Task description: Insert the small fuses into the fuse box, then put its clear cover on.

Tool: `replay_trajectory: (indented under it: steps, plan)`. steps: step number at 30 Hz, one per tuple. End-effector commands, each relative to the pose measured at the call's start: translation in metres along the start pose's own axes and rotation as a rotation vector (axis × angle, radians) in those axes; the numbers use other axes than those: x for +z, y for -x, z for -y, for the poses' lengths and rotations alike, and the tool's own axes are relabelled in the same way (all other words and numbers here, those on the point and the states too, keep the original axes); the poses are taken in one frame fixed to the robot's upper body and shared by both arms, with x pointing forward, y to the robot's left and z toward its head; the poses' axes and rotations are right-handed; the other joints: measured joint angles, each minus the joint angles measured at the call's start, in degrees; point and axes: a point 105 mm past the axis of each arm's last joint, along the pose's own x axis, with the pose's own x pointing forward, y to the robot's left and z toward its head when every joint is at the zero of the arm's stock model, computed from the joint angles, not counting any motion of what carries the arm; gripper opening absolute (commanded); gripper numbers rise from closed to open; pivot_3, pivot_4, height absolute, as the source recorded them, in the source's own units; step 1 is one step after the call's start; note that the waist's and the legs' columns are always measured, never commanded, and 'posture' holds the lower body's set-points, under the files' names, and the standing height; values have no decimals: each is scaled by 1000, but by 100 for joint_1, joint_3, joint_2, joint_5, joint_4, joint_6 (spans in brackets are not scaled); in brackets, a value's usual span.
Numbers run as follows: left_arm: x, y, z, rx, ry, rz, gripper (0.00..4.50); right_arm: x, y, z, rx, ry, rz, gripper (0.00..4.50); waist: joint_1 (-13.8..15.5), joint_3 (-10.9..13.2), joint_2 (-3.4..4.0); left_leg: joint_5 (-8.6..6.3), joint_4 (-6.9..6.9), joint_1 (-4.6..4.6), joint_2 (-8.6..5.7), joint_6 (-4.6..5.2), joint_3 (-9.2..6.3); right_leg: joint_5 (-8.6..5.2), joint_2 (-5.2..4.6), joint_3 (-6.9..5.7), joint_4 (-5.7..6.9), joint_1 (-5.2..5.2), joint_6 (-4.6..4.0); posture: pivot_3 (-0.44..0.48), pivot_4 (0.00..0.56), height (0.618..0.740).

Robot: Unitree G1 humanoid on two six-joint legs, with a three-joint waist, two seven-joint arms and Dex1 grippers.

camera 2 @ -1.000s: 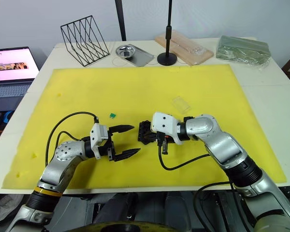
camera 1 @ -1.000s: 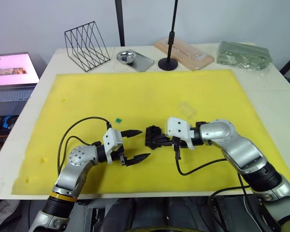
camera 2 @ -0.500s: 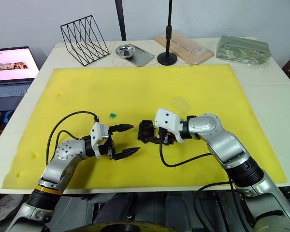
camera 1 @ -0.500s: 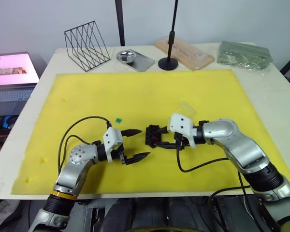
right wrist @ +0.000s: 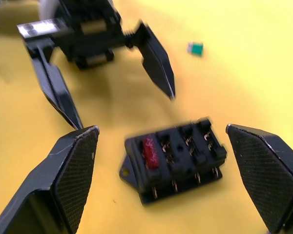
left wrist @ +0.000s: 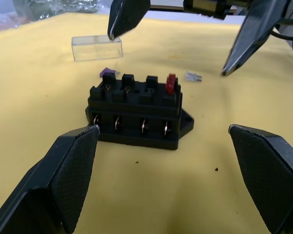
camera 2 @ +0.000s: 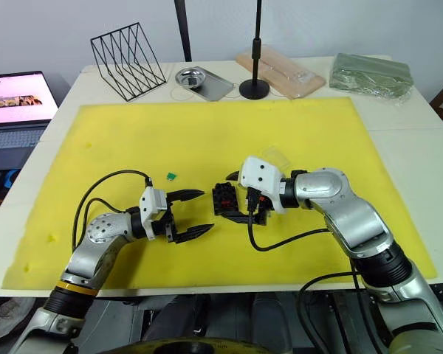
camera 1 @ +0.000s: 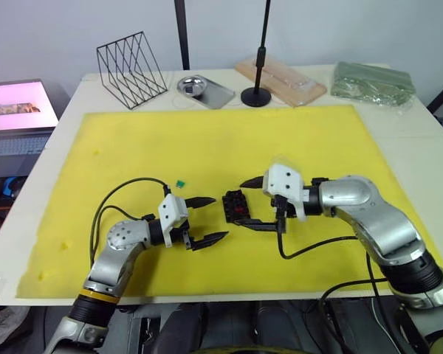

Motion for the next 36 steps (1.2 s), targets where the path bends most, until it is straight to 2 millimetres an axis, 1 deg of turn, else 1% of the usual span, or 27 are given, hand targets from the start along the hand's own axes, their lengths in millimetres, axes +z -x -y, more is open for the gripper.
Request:
replay_trajectory:
  steps: [1,5,8,11,12,17,18,19,27,36]
  plan:
    - [10,-4,-3,-7,-37,30,4500,17,7,3,-7,43,39,4453,0,0,0,0,0,0,0,0,0,0,0,0,0,0,0,0,150,740]
    - [14,-5,-5,-9,-43,37,4500,20,9,0,28,33,55,4453,3,0,0,0,0,-1,0,0,0,0,0,0,0,0,0,0,150,740]
    - [17,-6,-6,-12,-49,44,4500,15,11,4,28,22,49,3824,0,0,-1,0,0,-1,0,0,0,0,0,0,0,0,0,0,150,740]
    - [19,-6,-7,-13,-51,49,4500,11,9,8,23,23,46,2808,-1,0,-1,0,0,0,0,0,0,0,0,-1,0,0,0,0,150,740]
    - [20,-6,-7,-15,-53,50,4500,9,7,10,18,21,47,2368,-1,1,-1,0,0,0,0,0,0,0,0,-1,0,0,0,0,150,740]
    - [19,-5,-7,-15,-58,49,4500,1,0,11,24,-10,45,514,-2,1,-1,0,-1,0,0,0,0,0,0,-1,0,-1,0,0,150,740]
    - [17,-5,-7,-14,-58,46,4500,0,-1,11,24,-13,44,217,-2,1,-1,0,-1,0,0,0,0,0,0,-1,0,-1,0,0,150,740]
    - [16,-4,-7,-13,-58,43,4500,-1,-3,11,25,-14,45,64,-2,1,-1,0,-1,0,0,0,0,0,0,-1,0,-1,0,0,150,740]
    - [13,-2,-5,-11,-59,36,4500,-4,-11,5,46,-24,46,64,-3,1,-1,0,-1,0,0,0,0,0,0,-1,0,-1,0,0,150,740]
    - [11,-2,-3,-9,-54,32,4500,-16,-10,5,34,-35,14,64,-4,1,0,0,-1,0,0,0,0,0,0,-1,0,-2,0,0,150,740]
